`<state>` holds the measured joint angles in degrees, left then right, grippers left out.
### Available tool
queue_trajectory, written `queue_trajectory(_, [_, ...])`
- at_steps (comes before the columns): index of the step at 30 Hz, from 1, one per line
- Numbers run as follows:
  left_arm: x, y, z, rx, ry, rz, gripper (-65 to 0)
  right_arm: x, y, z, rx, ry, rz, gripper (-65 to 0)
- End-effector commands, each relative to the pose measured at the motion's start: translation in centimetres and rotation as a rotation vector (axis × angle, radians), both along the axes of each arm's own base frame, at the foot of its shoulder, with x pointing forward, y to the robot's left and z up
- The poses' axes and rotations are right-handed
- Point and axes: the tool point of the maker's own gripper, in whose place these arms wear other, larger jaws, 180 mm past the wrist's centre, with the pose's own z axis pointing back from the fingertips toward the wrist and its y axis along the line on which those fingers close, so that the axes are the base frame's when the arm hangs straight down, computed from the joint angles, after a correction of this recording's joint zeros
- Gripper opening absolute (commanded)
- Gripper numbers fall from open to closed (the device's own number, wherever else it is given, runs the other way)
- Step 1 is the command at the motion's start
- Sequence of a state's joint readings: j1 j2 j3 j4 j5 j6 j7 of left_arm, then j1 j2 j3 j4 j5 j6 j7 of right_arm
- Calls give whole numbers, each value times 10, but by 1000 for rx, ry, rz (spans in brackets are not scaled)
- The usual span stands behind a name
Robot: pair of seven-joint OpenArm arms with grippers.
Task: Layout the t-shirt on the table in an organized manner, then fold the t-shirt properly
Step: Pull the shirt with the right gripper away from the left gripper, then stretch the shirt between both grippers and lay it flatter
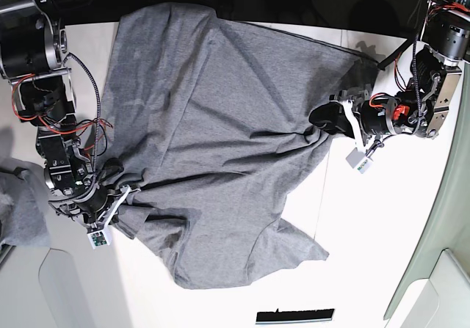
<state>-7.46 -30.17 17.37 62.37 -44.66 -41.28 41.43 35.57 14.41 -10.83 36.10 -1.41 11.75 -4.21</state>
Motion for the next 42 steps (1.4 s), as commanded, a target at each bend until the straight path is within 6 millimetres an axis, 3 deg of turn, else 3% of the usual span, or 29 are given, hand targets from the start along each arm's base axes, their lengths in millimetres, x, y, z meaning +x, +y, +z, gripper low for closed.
queue_trajectory(1, [-15,20,-13,111,67,-29,-379,21,-6,29,-2,-89,-23,-650])
queue_trajectory(2, [-16,20,-13,111,68,-29,-379,22,-9,30,-9,-98,-42,-644])
queue_trajectory(5, [-18,20,-14,110,73,-29,-379,24,-22,33,-21,-115,-98,-418])
queue_trajectory(8, [-21,20,-16,111,80,-30,-379,25,-44,39,-11,-146,-224,-387])
queue_trajectory(11, [-21,20,-16,110,79,-29,-379,23,-46,36,7,-131,-207,-387])
queue_trajectory(14, [-21,20,-16,110,79,-29,-379,14,-40,19,27,-72,-166,-392])
queue_trajectory(17, [-21,20,-16,111,78,-29,-379,-2,-42,-8,29,14,-147,-493])
queue_trajectory(20, [-19,20,-15,112,76,-30,-379,-11,-40,-20,-18,51,-79,-650])
queue_trajectory(22, [-17,24,-16,134,72,-30,-379,-8,-41,-16,-46,25,-62,-650])
queue_trajectory(26, [-13,52,-25,292,75,6,-379,0,-49,0,-55,-27,-62,-650])
queue_trajectory(31, [4,77,-20,376,58,41,-379,2,-63,10,-53,-7,-117,-650])
queue_trajectory(36, [26,101,-15,412,49,113,-379,-23,-91,-1,56,41,-256,-650])
queue_trajectory(42, [57,123,-1,446,27,169,-379,-75,-119,-15,185,43,-339,-650])
